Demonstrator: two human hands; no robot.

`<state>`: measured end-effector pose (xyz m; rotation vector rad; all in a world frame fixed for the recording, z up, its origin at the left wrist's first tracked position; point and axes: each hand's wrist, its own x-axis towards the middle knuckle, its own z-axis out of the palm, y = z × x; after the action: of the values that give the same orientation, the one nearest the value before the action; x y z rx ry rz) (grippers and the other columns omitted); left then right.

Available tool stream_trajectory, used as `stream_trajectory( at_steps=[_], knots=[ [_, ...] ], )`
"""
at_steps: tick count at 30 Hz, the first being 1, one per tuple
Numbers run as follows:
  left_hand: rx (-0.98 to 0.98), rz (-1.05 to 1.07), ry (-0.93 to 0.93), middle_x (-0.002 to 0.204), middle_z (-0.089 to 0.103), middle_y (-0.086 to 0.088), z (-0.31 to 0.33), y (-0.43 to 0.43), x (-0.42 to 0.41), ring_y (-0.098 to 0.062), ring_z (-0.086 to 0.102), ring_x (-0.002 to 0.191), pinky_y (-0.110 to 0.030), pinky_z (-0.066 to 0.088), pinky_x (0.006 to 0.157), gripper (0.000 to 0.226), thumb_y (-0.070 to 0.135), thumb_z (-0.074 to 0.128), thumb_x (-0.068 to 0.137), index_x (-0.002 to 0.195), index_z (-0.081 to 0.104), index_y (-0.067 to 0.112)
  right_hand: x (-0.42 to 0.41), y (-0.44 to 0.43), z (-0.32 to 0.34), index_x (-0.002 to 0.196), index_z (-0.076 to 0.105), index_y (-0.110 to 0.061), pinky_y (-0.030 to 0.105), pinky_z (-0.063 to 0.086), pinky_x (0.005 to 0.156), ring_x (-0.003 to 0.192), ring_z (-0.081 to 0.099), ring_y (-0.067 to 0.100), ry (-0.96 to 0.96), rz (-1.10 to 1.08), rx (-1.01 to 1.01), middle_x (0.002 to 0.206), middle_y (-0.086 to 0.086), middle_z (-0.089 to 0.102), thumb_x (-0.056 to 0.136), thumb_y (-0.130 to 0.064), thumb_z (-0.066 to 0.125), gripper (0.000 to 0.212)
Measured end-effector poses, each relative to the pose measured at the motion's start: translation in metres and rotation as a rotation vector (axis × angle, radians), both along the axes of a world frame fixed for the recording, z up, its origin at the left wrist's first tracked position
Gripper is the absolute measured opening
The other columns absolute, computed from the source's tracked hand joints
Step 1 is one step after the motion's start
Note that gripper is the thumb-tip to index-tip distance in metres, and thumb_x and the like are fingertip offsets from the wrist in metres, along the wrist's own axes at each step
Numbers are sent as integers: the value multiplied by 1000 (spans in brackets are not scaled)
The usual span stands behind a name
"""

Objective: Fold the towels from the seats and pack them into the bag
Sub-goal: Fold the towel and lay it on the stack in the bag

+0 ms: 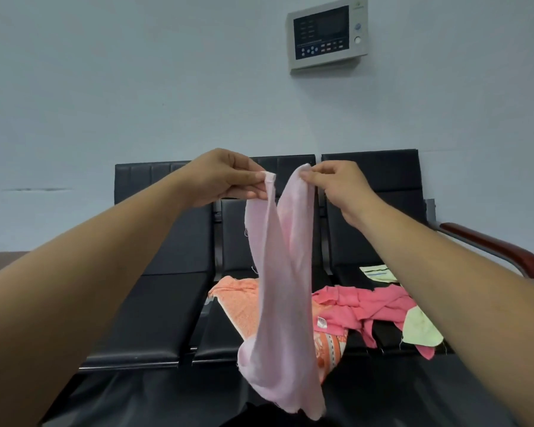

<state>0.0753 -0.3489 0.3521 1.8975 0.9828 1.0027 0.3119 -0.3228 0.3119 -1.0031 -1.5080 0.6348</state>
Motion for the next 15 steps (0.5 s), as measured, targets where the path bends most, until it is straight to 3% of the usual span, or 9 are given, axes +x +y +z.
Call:
stream_trajectory(
  at_steps=[3, 5, 7, 12, 15],
  knots=[
    [166, 97, 113, 79, 74, -3, 3, 0, 6, -9, 70, 71, -15, 51, 62, 12, 20, 70, 94, 91, 72, 9, -4, -6, 5, 103, 74, -9, 22, 44, 59, 56, 53, 3, 5, 25, 12, 77, -5, 65, 93, -17, 72, 12],
    [262, 104, 135, 76, 65, 0, 6, 5, 7, -13, 56, 69, -21, 44, 65, 14, 28, 73, 92, 89, 74, 15, -4, -10, 12, 104, 68, -9, 26, 45, 53, 48, 48, 10, 69, 55, 11, 68, 1, 60, 93, -9, 70, 11],
    [340, 88, 95, 80, 56, -3, 14, 7, 10, -17, 47, 76, -26, 38, 70, 13, 34, 74, 89, 88, 75, 21, -4, -17, 26, 103, 64, -12, 27, 48, 53, 50, 51, 13, 119, 84, 35, 63, 4, 58, 93, -3, 67, 14],
    [360, 29, -209, 77, 62, 0, 59, -1, 23, -15, 56, 74, -29, 50, 75, 14, 17, 63, 99, 86, 67, 18, 1, -27, 79, 86, 67, -6, 26, 55, 61, 58, 63, 17, 261, 219, 129, 71, 10, 63, 94, 10, 56, 20],
    [412, 69, -114, 77, 61, -4, 77, -8, 29, -15, 55, 71, -28, 51, 70, 11, 16, 66, 97, 86, 69, 16, 5, -30, 92, 90, 69, 3, 31, 57, 69, 65, 66, 21, 187, 287, 117, 75, 14, 64, 93, 7, 58, 13]
  ],
)
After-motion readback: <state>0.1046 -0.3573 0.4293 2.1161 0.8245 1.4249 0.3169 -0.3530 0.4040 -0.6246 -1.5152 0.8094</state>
